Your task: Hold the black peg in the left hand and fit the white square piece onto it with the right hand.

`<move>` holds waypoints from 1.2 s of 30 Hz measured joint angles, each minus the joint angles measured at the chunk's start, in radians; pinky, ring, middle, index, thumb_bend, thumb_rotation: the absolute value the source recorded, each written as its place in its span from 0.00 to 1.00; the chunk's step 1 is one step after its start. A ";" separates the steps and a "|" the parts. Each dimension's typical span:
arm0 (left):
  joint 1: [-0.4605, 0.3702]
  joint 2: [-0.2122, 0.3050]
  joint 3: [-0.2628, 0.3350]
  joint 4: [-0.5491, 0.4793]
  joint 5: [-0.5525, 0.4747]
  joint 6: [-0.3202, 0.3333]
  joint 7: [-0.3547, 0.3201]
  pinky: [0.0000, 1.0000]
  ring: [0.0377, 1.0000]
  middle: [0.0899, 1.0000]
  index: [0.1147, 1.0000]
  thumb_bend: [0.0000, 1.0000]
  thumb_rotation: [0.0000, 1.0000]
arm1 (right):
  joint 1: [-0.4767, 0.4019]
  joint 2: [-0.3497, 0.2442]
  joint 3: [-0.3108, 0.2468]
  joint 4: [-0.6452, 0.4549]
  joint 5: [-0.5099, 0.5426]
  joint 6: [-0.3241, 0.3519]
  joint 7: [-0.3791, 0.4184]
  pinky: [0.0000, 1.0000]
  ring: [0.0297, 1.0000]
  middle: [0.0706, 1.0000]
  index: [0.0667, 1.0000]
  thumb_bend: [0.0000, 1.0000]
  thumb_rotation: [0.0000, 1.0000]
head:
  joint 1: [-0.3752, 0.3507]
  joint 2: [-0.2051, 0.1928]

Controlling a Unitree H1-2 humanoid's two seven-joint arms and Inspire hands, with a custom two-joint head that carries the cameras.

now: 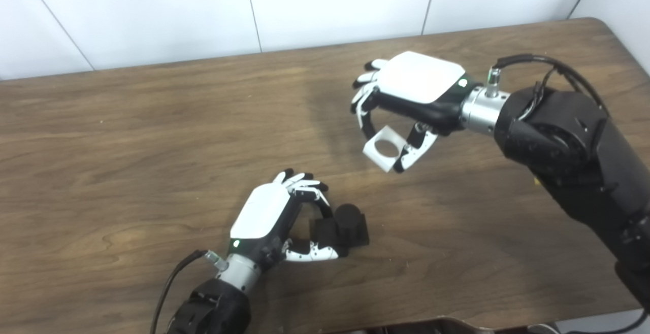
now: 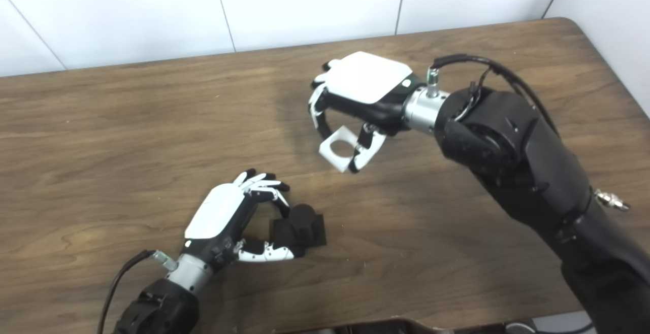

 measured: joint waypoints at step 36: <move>-0.013 -0.011 -0.005 0.002 0.022 0.002 -0.017 1.00 0.86 0.76 0.42 0.52 0.05 | -0.050 0.110 0.004 -0.132 0.008 0.071 0.258 0.95 0.91 0.76 0.45 0.52 0.14 | 0.002 0.055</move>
